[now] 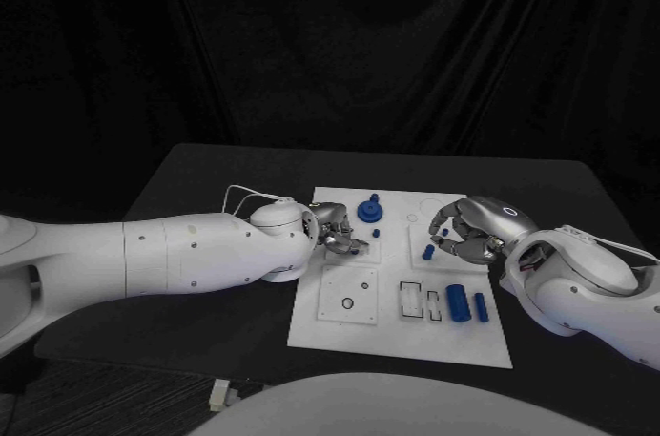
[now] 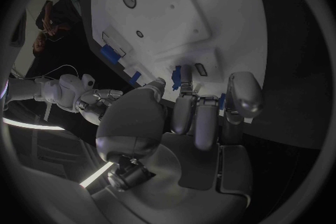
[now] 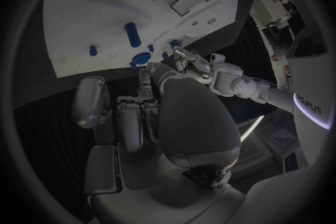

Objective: Assemble the parts on the task board

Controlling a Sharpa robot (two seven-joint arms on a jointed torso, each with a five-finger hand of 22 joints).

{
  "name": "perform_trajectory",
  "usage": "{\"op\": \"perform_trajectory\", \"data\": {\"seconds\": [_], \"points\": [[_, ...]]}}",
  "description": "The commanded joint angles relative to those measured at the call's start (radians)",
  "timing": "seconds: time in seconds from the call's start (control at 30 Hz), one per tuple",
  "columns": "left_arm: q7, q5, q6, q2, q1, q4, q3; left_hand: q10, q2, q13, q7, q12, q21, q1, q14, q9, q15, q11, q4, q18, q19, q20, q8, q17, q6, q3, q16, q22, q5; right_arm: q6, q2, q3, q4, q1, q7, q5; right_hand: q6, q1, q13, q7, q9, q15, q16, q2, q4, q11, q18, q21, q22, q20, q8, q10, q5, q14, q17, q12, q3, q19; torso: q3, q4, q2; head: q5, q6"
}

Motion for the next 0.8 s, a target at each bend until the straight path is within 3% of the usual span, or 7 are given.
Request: {"op": "perform_trajectory", "data": {"seconds": [0.03, 0.5, 0.6, 0.67, 0.8], "points": [[-0.008, 0.005, 0.041, 0.002, -0.006, -0.002, -0.006, 0.000, 0.000, 0.069, 0.003, -0.005, -0.004, -0.008, 0.069, -0.011, 0.003, 0.005, 0.007, 0.001, -0.003, 0.005, -0.006, 0.194, 0.006, -0.003, -0.004, 0.140, -0.007, -0.003, -0.001, 0.000, 0.001, -0.002, -0.010, -0.007, 0.008, 0.009, 0.263, 0.001, 0.001, 0.006, 0.002, 0.001, -0.001, 0.002, 0.016, -0.004, 0.142, -0.001, 0.005, 0.108, 0.006, 0.104, 0.263, 0.004, 0.003, -0.009, -0.0001, -0.0003, 0.000, 0.001, 0.000], [0.020, 0.005, 0.028, 0.010, -0.006, -0.012, -0.006, 0.000, 0.007, 0.070, -0.002, -0.005, -0.007, -0.058, 0.069, -0.004, 0.000, 0.001, 0.016, 0.001, -0.003, 0.003, 0.003, 0.193, 0.029, -0.071, -0.006, 0.140, -0.015, -0.005, 0.001, 0.000, 0.000, -0.002, -0.009, -0.007, 0.008, 0.010, 0.263, 0.001, 0.001, 0.006, 0.003, 0.001, -0.001, 0.002, 0.016, -0.005, 0.142, -0.001, 0.005, 0.108, 0.007, 0.104, 0.263, 0.004, 0.004, -0.009, 0.0001, 0.0002, 0.000, 0.002, 0.000], [0.025, 0.005, 0.029, 0.015, -0.006, -0.016, -0.006, 0.000, 0.014, 0.070, -0.014, -0.005, -0.009, -0.042, 0.069, 0.047, -0.007, -0.009, 0.014, 0.001, -0.004, -0.002, 0.057, 0.194, 0.044, -0.095, -0.006, 0.140, -0.014, -0.005, 0.001, 0.000, 0.000, -0.002, -0.008, -0.007, 0.008, 0.010, 0.263, 0.001, 0.001, 0.006, 0.003, 0.001, -0.001, 0.002, 0.016, -0.005, 0.142, -0.001, 0.005, 0.108, 0.007, 0.104, 0.263, 0.004, 0.004, -0.009, 0.0003, 0.0002, 0.000, 0.000, 0.000], [0.026, 0.005, 0.032, 0.017, -0.006, -0.019, -0.006, 0.000, 0.024, 0.070, -0.016, -0.006, -0.011, -0.032, 0.069, 0.096, -0.010, -0.012, 0.016, 0.001, -0.004, -0.005, 0.095, 0.194, 0.022, -0.115, -0.007, 0.139, -0.015, -0.005, 0.001, 0.000, 0.000, -0.002, -0.008, -0.007, 0.008, 0.010, 0.263, 0.001, 0.001, 0.006, 0.003, 0.001, -0.001, 0.002, 0.016, -0.005, 0.142, -0.001, 0.005, 0.108, 0.007, 0.104, 0.263, 0.004, 0.004, -0.009, 0.0002, 0.0002, 0.000, 0.000, 0.000], [0.026, 0.005, 0.039, 0.020, -0.006, -0.024, -0.006, 0.000, 0.036, 0.069, -0.017, -0.007, -0.011, -0.017, 0.069, 0.157, -0.010, -0.011, 0.014, 0.001, -0.004, -0.006, 0.139, 0.194, -0.017, -0.141, -0.007, 0.139, -0.014, -0.006, 0.001, 0.000, -0.001, -0.002, -0.008, -0.007, 0.008, 0.010, 0.263, 0.001, 0.001, 0.006, 0.003, 0.001, -0.001, 0.002, 0.016, -0.005, 0.142, -0.001, 0.005, 0.108, 0.007, 0.104, 0.263, 0.004, 0.004, -0.009, 0.0000, 0.0002, 0.000, -0.001, 0.000]]}}
